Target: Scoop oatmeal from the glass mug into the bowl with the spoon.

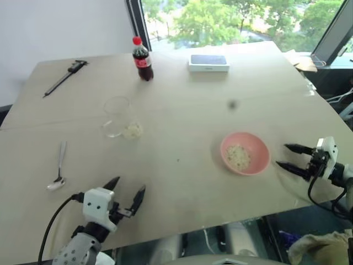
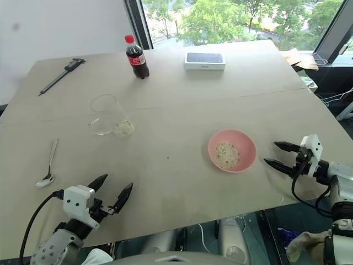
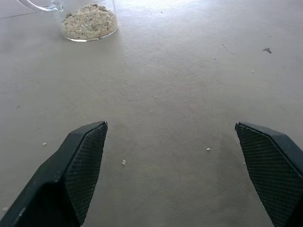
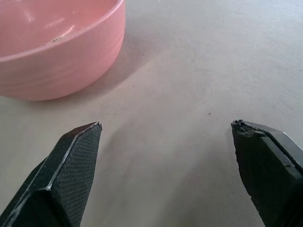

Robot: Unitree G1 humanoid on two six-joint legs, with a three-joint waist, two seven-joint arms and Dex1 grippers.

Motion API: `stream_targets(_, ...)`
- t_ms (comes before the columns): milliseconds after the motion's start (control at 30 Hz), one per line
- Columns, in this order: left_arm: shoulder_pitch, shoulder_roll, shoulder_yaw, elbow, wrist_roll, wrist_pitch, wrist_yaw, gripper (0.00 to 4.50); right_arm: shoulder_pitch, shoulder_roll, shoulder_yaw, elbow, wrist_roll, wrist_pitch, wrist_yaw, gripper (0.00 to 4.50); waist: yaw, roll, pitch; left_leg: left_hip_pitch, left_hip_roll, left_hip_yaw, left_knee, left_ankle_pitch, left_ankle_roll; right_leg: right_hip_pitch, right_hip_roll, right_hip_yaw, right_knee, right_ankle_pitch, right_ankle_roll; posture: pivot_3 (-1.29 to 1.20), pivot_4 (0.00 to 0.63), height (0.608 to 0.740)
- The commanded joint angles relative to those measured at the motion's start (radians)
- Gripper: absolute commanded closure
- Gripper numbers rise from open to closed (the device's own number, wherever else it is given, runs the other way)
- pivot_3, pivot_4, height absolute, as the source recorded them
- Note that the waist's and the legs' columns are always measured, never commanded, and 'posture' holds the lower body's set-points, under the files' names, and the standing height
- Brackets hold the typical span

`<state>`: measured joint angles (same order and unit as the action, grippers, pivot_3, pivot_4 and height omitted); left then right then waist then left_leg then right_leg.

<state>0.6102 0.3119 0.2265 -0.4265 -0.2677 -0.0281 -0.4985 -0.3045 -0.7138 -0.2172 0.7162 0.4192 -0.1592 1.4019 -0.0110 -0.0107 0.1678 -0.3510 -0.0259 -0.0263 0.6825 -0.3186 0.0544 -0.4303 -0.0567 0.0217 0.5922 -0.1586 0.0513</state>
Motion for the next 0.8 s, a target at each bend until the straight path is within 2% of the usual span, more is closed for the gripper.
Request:
stream_targets(33, 0.015, -0.003, -0.001, -0.033, -0.001, -0.040, -0.006, 0.00, -0.011, -0.023, -0.030, -0.012, 0.012, -0.011, 0.022, 0.09, 0.000, 0.000, 0.000, 0.000, 0.000, 0.000, 0.000, 0.000, 0.000, 0.000, 0.000, 0.000, 0.000, 0.000, 0.000, 0.00, 0.150, 0.740)
stream_targets(800, 0.003, -0.017, -0.010, -0.002, 0.015, -0.094, -0.011, 0.00, 0.025, -0.038, -0.035, -0.099, 0.025, 0.042, 0.015, 0.09, 0.000, 0.000, 0.000, 0.000, 0.000, 0.000, 0.000, 0.000, 0.000, 0.000, 0.000, 0.000, 0.000, 0.000, 0.000, 0.00, 0.150, 0.740)
